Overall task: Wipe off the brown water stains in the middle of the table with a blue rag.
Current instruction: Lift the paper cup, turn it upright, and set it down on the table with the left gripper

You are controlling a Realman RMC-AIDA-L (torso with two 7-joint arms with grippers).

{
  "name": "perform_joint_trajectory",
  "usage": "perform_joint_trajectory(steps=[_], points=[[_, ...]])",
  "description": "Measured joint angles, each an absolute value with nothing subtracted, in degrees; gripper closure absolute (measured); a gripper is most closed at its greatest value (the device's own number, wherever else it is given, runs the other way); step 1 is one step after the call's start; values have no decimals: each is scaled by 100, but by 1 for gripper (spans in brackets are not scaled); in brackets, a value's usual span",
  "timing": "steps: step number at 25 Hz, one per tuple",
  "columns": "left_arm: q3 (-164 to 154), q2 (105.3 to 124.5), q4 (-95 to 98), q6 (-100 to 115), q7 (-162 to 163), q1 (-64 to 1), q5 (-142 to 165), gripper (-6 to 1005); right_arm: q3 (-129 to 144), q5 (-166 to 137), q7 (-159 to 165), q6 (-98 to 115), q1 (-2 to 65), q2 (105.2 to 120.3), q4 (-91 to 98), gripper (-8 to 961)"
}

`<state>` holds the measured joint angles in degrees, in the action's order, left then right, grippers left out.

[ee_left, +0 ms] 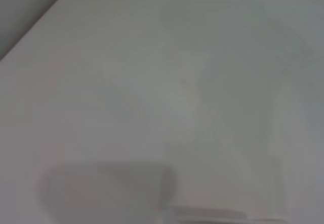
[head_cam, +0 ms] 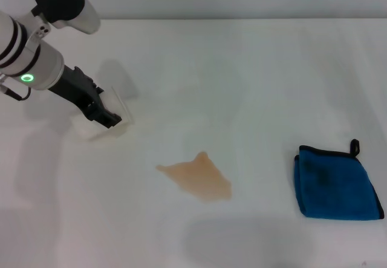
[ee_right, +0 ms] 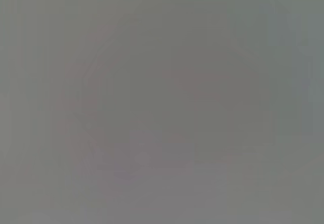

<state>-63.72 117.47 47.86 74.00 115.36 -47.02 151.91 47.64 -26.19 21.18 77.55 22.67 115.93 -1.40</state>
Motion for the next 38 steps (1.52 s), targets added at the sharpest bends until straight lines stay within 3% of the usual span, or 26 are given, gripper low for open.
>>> perform_joint_trajectory(steps=[18,38], points=[[-6402,11900,6841,6738,11966,-3407,14381,369,4763,-2612,2118,7725,2290,11570,-66,114],[-9166,11909,7224,2477,11941,-1702,13030,489,4640,-2598,2118,7618,2248,11557,0,114]])
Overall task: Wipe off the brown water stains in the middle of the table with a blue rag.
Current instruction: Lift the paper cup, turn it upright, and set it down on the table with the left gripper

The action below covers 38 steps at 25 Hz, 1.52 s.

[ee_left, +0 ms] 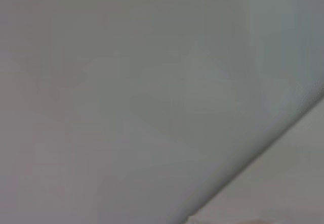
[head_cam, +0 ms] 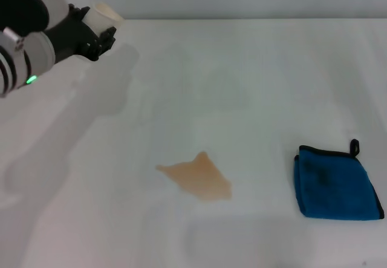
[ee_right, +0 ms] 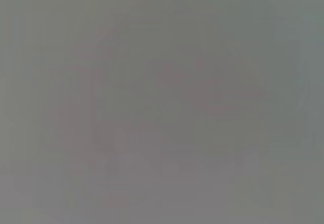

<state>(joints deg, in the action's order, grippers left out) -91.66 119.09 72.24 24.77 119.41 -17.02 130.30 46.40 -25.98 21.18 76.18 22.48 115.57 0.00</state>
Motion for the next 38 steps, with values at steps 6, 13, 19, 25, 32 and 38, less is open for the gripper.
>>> perform_joint_trajectory(steps=[6,13,19,25,32,38], points=[[-9957,11904,7022,1276,11912,-1316,12678,421,4606,-2593,2118,7568,2239,11557,1,115],[-11073,11900,6631,-451,11962,-1027,12481,352,4605,-2551,2116,7555,2241,11557,18,115],[-12303,11886,5792,-2853,12678,-973,12429,348,4605,-2487,2102,7503,2204,11548,22,114],[-12918,11877,4797,-4669,14364,-1029,12661,349,4605,-2396,2109,7492,2191,11541,31,115],[-13363,11895,3618,-5745,16284,-1254,12702,349,4606,-2363,2118,7492,2188,11543,62,114],[-13476,11894,3022,-5791,17177,-1466,12689,349,4605,-2363,2118,7492,2189,11560,62,115]])
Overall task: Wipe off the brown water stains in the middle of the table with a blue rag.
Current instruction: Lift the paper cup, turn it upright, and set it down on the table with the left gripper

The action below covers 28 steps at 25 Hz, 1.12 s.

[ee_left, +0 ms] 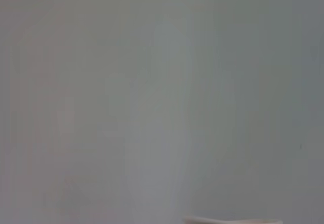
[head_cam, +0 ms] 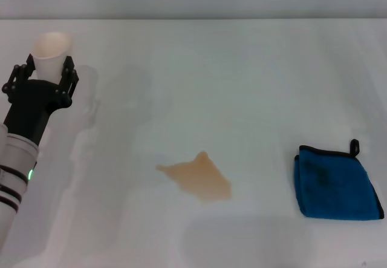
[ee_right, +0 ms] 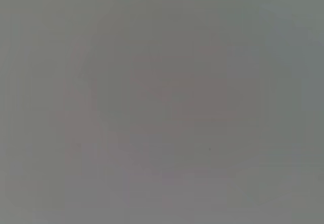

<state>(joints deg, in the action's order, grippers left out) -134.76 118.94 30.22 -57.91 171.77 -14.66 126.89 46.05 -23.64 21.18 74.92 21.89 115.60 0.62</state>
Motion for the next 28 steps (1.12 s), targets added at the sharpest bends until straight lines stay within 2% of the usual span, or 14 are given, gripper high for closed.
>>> perform_joint_trajectory(steps=[20,28], points=[[-13698,11937,1738,-5720,17180,-2286,12712,336,4605,-2368,2118,7498,2188,11584,17,114],[-13718,11952,1591,-5449,17090,-2383,12695,273,4629,-2390,2118,7497,2203,11594,10,115]])
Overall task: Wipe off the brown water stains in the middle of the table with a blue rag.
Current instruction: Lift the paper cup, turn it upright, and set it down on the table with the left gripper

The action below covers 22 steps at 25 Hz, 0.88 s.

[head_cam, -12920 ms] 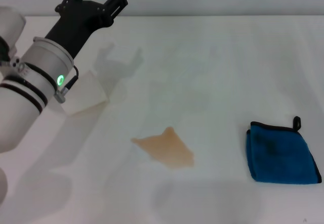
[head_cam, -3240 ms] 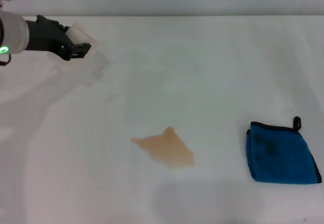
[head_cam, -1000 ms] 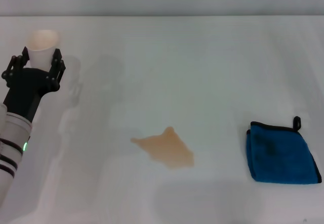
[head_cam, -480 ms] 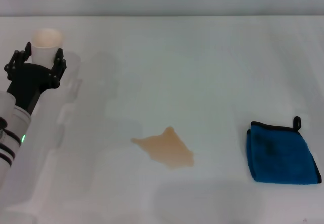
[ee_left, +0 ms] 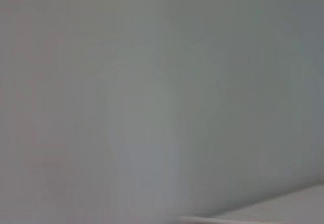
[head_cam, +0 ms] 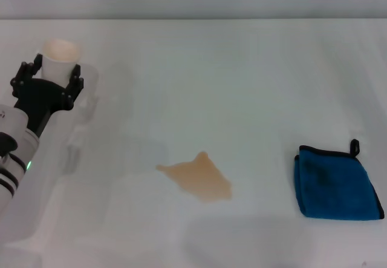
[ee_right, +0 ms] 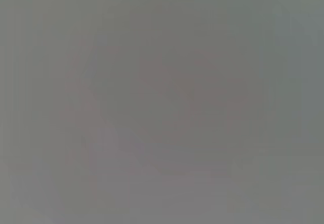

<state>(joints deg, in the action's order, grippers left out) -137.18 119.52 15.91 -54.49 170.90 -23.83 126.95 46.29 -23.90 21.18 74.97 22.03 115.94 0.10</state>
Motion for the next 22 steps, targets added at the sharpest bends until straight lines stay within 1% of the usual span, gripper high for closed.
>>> perform_joint_trajectory(steps=[11,17,22], points=[[-13847,11953,1556,-5129,17090,-2365,12686,272,4660,-2408,2118,7529,2213,11593,8,114],[-13866,11962,1578,-5124,17086,-2333,12691,198,4660,-2409,2118,7540,2195,11592,8,114],[-13964,11962,1587,-5136,17085,-2290,12692,162,4658,-2409,2122,7552,2191,11592,8,114]])
